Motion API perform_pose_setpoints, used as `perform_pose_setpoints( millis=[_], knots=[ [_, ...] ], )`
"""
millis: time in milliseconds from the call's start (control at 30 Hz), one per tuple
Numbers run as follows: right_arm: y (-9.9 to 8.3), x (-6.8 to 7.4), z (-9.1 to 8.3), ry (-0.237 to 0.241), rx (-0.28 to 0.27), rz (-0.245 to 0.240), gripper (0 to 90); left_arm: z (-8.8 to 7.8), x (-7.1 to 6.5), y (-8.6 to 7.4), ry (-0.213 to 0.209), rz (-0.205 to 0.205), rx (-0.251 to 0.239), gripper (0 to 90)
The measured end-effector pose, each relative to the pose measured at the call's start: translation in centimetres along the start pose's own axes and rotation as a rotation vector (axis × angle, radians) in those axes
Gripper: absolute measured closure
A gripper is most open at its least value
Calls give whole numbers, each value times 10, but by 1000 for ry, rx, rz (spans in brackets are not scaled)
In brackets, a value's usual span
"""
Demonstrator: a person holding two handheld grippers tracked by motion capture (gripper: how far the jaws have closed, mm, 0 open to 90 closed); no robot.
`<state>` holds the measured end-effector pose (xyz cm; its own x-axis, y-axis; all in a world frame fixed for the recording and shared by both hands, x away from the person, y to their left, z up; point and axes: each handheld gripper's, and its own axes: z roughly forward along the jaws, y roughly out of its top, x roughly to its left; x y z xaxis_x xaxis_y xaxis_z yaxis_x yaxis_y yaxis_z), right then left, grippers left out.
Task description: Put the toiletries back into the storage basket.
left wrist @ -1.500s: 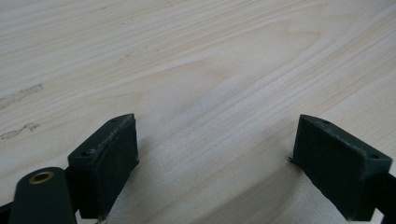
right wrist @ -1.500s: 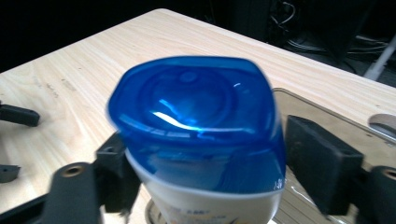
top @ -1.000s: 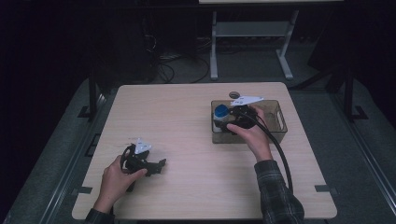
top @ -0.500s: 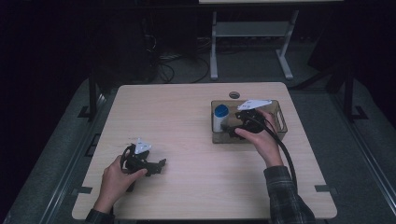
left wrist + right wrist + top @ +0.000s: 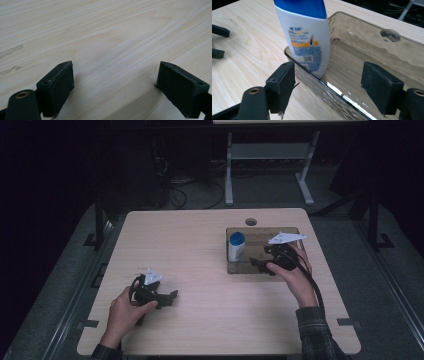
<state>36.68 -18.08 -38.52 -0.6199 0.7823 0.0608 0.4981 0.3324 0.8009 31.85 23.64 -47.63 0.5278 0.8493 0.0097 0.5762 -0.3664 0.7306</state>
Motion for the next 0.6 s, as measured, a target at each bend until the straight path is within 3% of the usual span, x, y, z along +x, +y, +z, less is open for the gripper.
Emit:
perform_pose_setpoints(
  millis=[600],
  knots=[
    [-30, -3, -27, -22, -11, 14, 268, 0, 1, 0, -1, 8, 6, 129]
  ],
)
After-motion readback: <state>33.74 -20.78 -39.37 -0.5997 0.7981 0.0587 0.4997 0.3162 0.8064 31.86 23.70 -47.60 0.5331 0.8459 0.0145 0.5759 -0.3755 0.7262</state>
